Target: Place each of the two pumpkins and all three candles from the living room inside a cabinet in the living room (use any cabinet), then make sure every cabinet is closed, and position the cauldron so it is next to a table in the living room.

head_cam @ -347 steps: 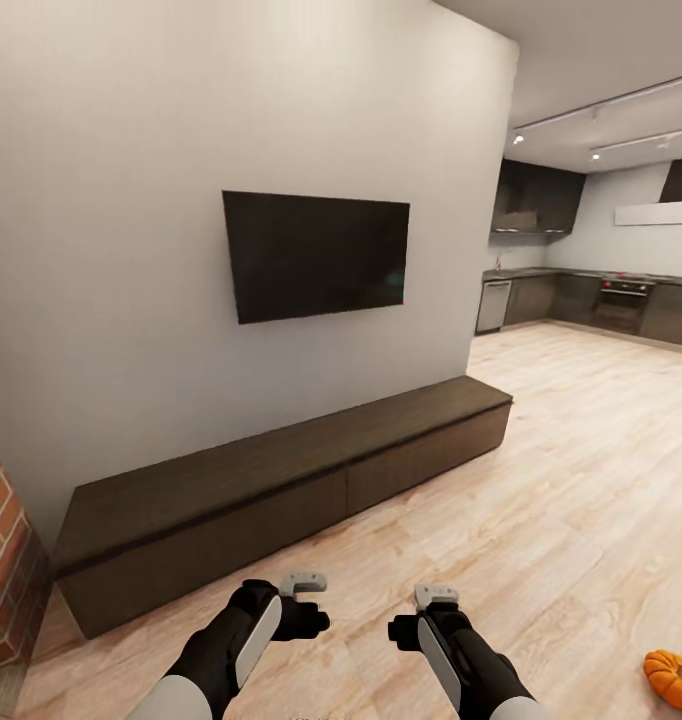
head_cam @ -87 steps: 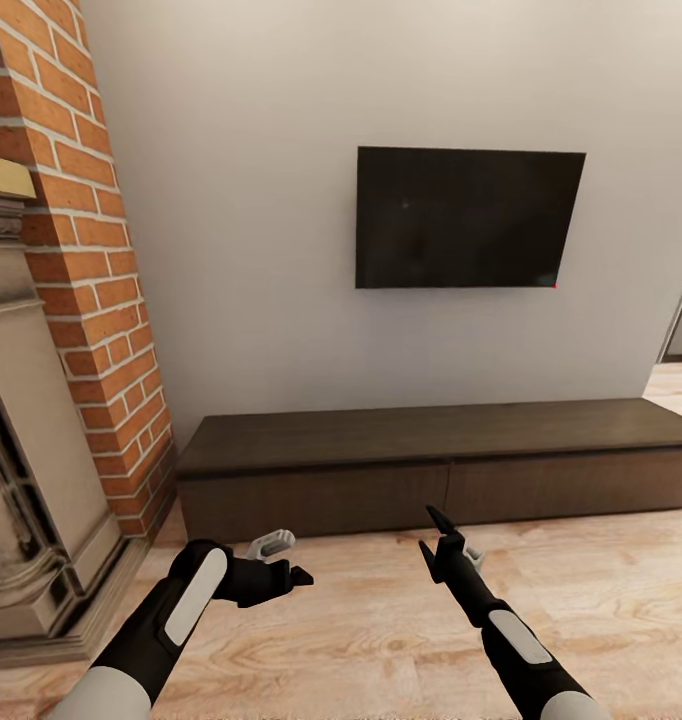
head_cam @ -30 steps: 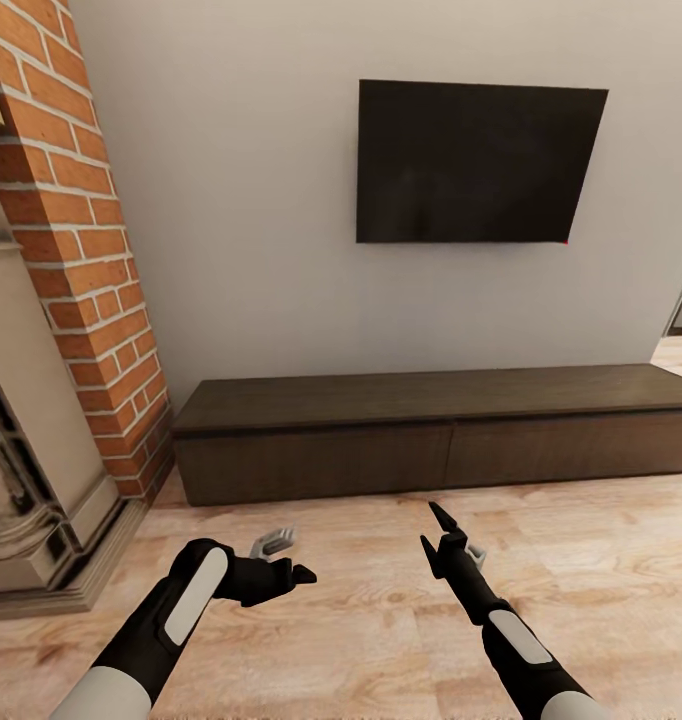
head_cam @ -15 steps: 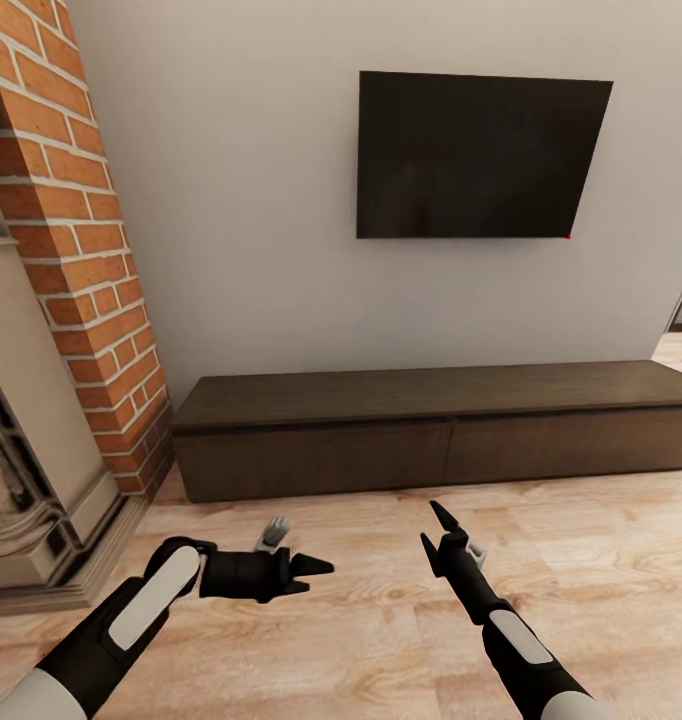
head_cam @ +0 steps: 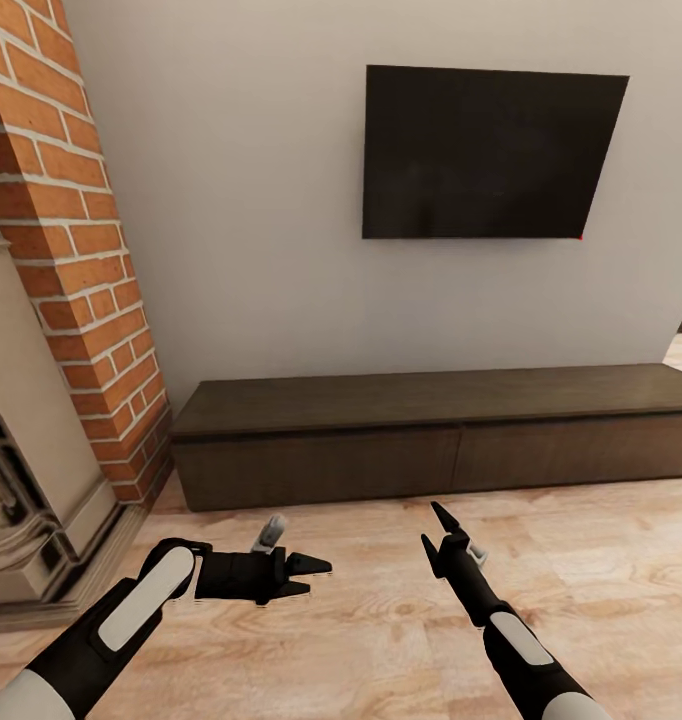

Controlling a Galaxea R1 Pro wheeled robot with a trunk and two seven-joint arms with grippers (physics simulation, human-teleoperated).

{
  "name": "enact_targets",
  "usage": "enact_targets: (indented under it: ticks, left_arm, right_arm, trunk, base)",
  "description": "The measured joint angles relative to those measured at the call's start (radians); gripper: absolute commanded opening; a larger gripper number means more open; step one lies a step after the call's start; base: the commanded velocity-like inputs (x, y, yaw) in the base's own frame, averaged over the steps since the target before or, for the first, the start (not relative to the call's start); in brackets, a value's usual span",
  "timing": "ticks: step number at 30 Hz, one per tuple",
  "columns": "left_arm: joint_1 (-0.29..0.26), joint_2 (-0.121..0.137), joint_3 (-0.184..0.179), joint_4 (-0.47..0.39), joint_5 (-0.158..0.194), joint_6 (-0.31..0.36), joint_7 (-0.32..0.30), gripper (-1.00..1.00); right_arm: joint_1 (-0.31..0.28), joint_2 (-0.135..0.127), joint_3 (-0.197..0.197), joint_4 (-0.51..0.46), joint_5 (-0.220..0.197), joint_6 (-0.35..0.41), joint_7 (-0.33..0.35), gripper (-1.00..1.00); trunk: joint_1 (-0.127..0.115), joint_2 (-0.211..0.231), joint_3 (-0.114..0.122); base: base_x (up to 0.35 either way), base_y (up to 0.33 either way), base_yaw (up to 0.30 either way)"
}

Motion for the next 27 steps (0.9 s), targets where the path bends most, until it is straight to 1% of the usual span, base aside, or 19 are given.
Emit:
enact_targets:
  ticks: [27]
  left_arm:
    - [0.0, -0.001, -0.008, 0.0, -0.002, 0.0, 0.0, 1.0]
  right_arm:
    - [0.001, 0.0, 0.0, 0.001, 0.001, -0.011, 0.0, 1.0]
  trunk:
    - [0.0, 0.0, 0.0]
  base:
    - [0.314, 0.117, 0.0]
